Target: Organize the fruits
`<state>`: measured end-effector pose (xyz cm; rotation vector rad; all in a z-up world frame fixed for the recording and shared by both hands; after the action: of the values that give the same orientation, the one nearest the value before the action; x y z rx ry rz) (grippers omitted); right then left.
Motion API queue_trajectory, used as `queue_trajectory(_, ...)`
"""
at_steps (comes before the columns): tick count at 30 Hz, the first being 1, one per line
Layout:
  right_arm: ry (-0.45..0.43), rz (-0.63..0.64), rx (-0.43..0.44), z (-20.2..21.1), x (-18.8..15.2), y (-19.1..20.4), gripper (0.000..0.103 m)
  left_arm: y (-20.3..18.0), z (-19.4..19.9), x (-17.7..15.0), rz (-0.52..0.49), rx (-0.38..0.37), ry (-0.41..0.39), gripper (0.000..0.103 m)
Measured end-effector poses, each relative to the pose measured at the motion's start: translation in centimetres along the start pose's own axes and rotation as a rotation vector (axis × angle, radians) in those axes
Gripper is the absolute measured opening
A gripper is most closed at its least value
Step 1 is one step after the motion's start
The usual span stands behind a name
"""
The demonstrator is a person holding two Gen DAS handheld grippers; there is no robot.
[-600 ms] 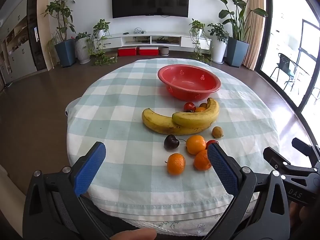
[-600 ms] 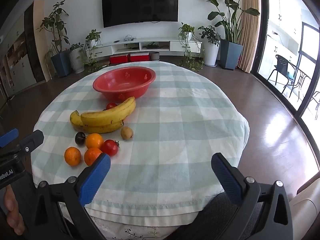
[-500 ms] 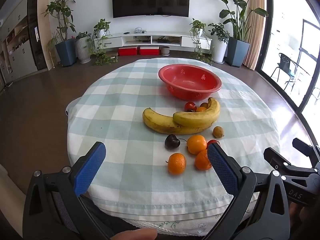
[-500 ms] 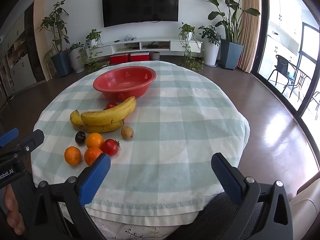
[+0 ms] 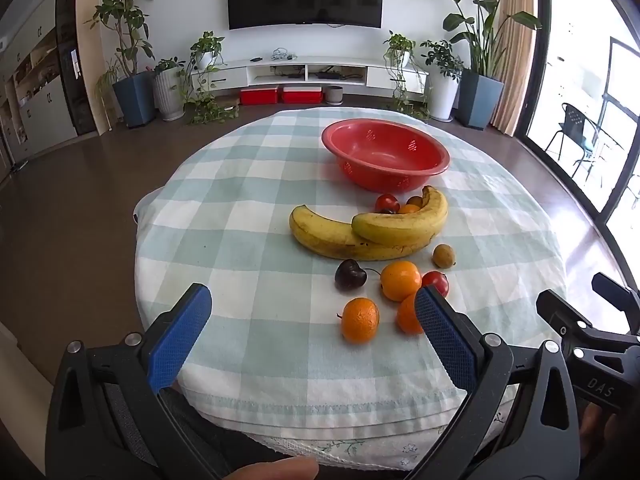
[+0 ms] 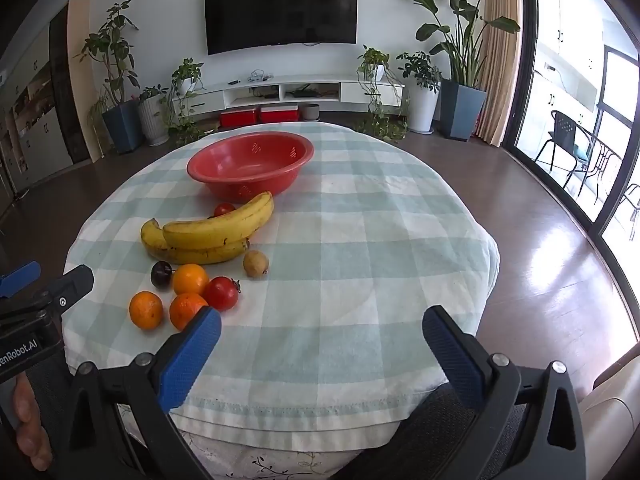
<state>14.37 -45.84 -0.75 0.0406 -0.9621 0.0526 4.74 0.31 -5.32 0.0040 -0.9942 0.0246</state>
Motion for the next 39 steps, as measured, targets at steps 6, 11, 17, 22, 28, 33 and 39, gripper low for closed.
queue_trajectory(6,-0.002,0.002,0.002,0.1,0.0,0.1,0.103,0.0,-0.1,-0.2,0.0,0.0,0.001,0.103)
queue_trajectory(11,-0.004,0.002,0.0,0.1,0.0,0.2,0.103,0.1,-0.1,-0.2,0.001,-0.002,0.002,0.103)
queue_trajectory(17,-0.005,0.001,0.002,0.2,0.0,0.2,0.103,0.3,-0.3,-1.1,0.002,0.002,0.006,0.103)
queue_trajectory(22,-0.007,0.001,0.002,0.3,0.0,0.3,0.103,0.3,-0.3,-1.4,0.001,0.003,0.008,0.103)
queue_trajectory(28,-0.009,0.001,0.001,0.4,0.0,0.3,0.103,0.3,-0.5,-1.4,0.0,0.003,0.013,0.103)
queue_trajectory(33,-0.011,0.003,0.0,0.4,0.0,0.4,0.103,0.4,-0.6,-1.4,0.0,0.004,0.018,0.103)
queue_trajectory(39,-0.01,0.002,0.002,0.4,-0.1,0.5,0.103,0.4,-0.6,-1.4,0.0,0.005,0.02,0.103)
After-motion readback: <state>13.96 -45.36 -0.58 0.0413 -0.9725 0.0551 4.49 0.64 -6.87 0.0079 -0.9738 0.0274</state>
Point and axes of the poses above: each gripper's, at about its wrist camera, not at the fingertips, and z roughly against the way its jaws point, y to its left, x to its top, the point moved 6 cm from there along -z, roughly the way its jaws point, and after that the axes turned 10 degrees about -y, right-handed, at the moved point
